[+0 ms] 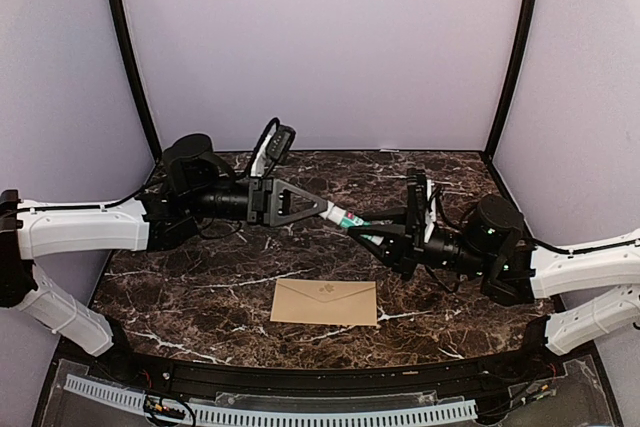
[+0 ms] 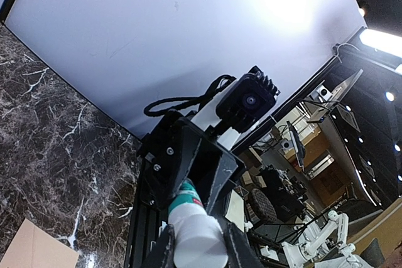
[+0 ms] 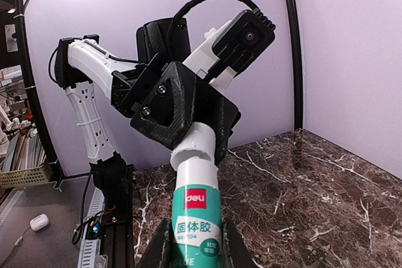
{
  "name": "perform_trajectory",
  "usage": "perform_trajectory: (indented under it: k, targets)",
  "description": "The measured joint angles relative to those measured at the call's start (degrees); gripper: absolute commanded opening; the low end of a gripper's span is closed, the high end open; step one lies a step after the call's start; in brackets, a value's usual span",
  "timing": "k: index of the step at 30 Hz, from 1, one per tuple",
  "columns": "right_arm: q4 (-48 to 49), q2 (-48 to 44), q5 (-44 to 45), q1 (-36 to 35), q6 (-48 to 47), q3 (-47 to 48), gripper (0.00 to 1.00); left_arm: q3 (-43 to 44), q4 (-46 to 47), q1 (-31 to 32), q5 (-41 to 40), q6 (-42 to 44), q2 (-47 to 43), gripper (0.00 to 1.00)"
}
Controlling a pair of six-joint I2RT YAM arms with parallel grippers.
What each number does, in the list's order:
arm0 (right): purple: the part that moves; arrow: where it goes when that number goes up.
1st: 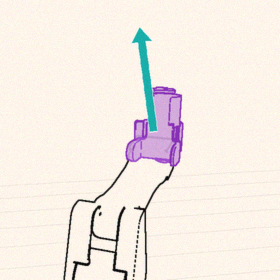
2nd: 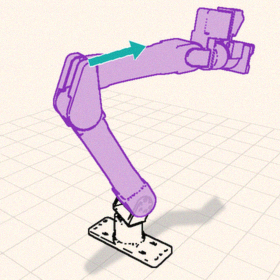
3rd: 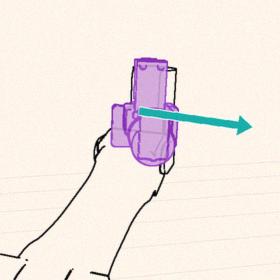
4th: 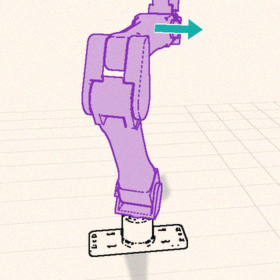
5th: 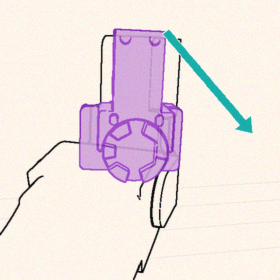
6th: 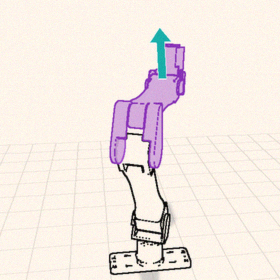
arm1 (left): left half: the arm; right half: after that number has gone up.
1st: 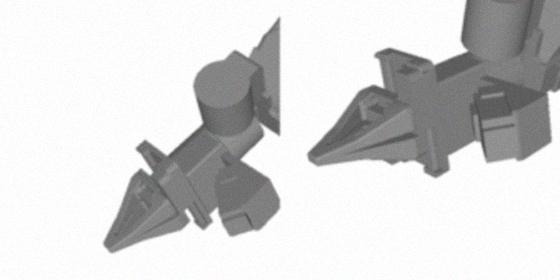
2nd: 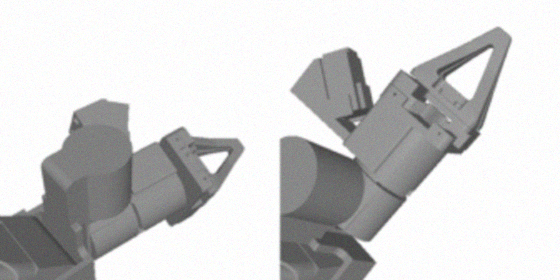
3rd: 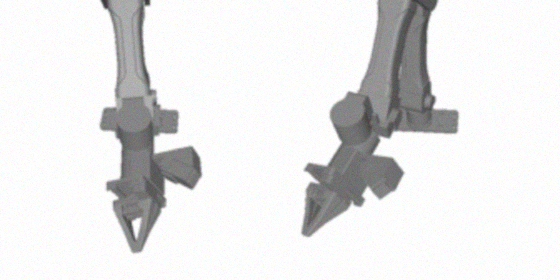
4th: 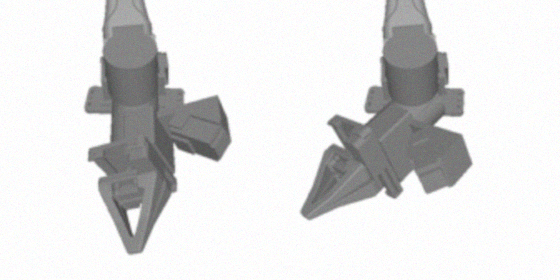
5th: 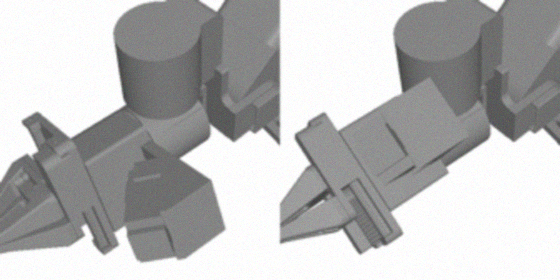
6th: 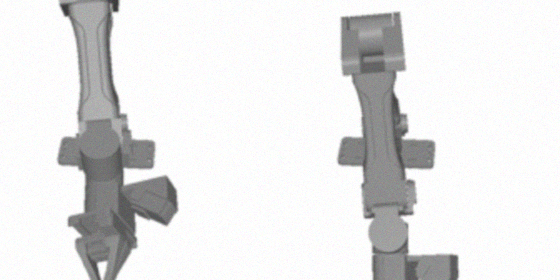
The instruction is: Place the letter into the envelope and seal it
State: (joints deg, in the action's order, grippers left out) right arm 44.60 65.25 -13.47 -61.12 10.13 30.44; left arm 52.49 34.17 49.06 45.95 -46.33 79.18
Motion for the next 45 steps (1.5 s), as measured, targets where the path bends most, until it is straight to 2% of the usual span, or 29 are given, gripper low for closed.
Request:
perform_trajectory:
  k: [12,38,45]
  targets:
    - [-0.15,1.07,0.02,0.00,0.00,0.66,0.00,0.24,0.24,0.33,-0.02,0.07,0.68,0.27]
    - [-4.87,1.38,1.95,0.33,-0.11,1.81,0.00,1.92,-10.16,0.46,-6.88,7.13,0.70,0.25]
    - [-4.28,1.88,2.05,0.42,-0.20,1.81,0.00,1.92,-9.92,0.55,-6.34,6.78,1.07,0.25]
